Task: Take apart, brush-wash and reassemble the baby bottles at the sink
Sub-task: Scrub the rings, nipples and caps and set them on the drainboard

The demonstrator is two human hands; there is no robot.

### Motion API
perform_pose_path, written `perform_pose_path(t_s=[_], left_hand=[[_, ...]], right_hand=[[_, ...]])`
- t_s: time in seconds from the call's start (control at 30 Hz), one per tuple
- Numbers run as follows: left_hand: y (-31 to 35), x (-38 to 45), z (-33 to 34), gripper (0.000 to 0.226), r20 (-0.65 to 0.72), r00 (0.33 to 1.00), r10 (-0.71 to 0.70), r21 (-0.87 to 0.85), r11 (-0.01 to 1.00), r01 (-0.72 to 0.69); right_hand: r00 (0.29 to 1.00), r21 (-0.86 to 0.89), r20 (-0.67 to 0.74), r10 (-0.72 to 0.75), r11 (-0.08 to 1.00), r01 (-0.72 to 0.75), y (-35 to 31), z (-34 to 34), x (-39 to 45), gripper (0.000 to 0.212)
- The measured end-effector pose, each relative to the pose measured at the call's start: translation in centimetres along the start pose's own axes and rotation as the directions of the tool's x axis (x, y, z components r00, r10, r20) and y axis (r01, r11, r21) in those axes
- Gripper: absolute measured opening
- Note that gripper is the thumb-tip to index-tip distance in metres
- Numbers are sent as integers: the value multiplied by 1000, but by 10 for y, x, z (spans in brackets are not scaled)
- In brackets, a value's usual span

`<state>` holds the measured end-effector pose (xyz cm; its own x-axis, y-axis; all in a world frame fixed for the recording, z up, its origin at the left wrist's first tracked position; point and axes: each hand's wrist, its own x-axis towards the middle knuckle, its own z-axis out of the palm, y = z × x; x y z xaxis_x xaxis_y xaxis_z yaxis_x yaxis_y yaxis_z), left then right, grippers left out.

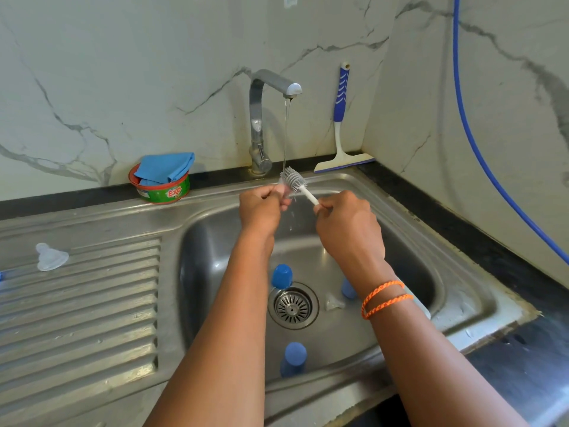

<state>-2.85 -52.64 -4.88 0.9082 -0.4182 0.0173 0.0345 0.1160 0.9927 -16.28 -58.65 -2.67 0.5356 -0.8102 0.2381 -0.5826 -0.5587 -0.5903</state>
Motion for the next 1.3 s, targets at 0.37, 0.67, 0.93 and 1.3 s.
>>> perform_pose_path(t_s=[0.37,0.67,0.93,1.3], left_hand=[[9,-5,-4,15,160,923,-349,-555,742,377],[3,-5,0,18,191,864,-466,-734,516,441],[5,-13,6,18,246,873,-420,-573,663,481],[0,2,-9,19,146,896,-419,-850,410,330]], right_hand=[[997,73,50,-63,996,59,1,5,4,20],[993,55,96,-64,997,59,-2,3,2,25],[1000,26,27,8,1000,-9,-10,4,-6,20],[985,111,167,-50,993,32,-26,1,-21,22]])
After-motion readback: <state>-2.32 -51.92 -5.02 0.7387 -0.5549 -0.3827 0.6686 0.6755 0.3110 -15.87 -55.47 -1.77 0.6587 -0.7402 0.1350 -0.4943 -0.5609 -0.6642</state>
